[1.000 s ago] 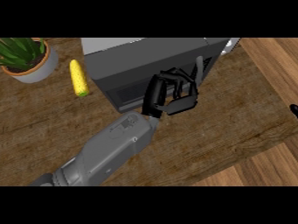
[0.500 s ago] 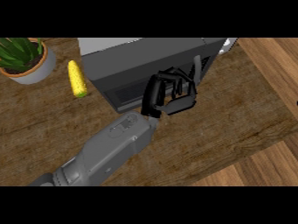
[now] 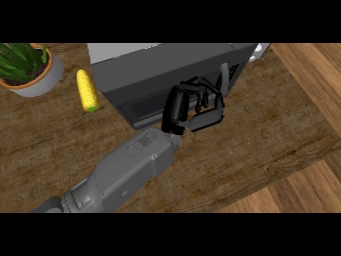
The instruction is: Pick up the milk, place it into the microwave and close the microwave
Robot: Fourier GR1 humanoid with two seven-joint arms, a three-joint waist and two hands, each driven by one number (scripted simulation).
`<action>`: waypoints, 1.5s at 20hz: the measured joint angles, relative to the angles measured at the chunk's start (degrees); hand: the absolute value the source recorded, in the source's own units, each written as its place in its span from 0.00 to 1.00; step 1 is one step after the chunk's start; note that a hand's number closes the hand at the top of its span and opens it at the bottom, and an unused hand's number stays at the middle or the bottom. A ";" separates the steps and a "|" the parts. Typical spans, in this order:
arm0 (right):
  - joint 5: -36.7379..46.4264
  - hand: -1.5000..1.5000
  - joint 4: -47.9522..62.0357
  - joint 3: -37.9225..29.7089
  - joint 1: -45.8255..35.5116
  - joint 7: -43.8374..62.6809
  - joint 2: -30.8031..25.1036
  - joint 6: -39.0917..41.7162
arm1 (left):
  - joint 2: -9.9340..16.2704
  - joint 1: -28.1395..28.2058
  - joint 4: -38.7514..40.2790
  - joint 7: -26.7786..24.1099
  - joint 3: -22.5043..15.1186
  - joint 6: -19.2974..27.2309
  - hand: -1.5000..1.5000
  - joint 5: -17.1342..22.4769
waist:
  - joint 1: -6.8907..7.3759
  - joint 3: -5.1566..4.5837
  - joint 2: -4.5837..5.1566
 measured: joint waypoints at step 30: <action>-9.90 0.00 -0.52 -0.45 -2.79 4.53 -5.94 3.99 | 0.00 -1.62 2.29 -5.44 -2.83 -0.52 1.00 5.58 | -0.15 0.16 0.20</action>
